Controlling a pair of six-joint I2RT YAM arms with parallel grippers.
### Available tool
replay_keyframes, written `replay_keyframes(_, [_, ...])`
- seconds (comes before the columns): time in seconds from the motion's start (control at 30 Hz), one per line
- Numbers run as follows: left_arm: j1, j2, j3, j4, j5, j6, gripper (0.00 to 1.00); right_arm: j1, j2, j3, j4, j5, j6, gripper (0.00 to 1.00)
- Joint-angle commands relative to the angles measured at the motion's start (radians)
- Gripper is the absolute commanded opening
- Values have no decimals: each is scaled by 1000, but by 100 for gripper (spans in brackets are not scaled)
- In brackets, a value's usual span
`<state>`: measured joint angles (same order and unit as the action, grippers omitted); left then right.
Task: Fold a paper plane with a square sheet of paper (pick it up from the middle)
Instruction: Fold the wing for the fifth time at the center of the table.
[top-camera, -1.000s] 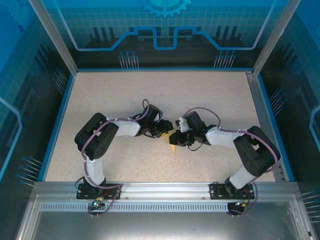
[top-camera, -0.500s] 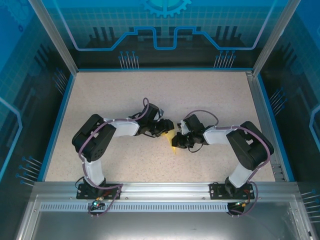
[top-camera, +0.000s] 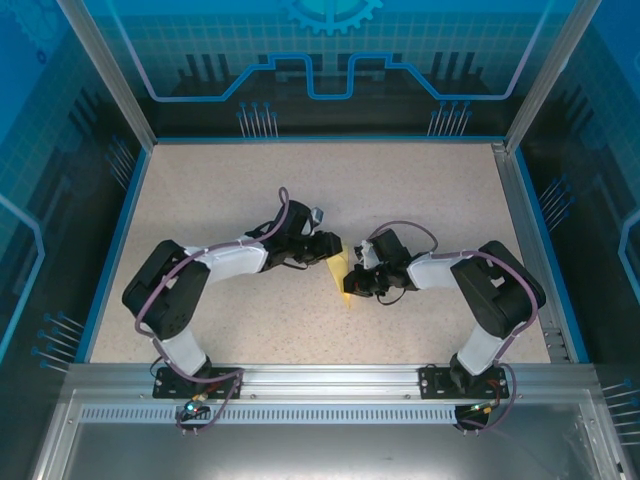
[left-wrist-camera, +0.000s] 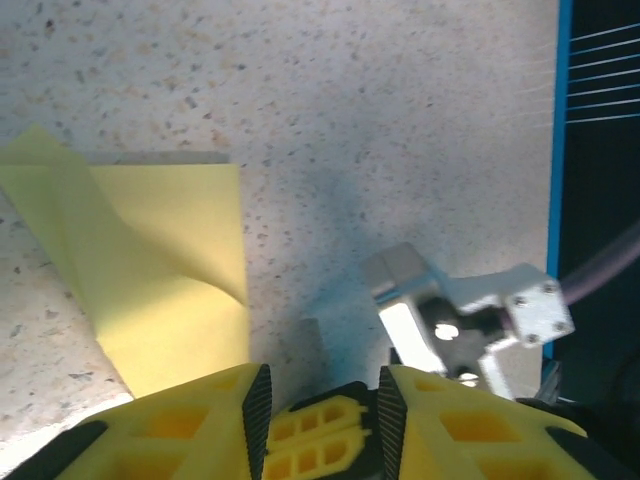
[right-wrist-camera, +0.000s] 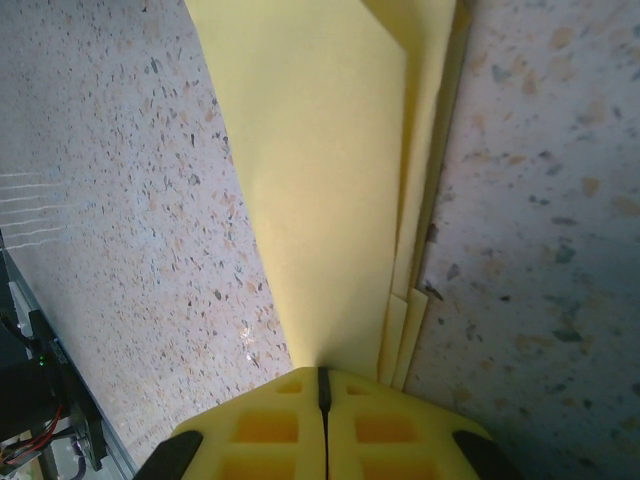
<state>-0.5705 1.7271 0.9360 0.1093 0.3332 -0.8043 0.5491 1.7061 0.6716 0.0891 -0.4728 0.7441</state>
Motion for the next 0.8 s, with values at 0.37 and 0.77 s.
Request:
replay_keyframes(0.37, [33,171,65,-5,-42,88,34,5,56,-53,-141,86,-35,3])
replay_keyframes(0.77, [88,238,152,-84,-54,151,35,5,43,-62,-215,88,-105,2])
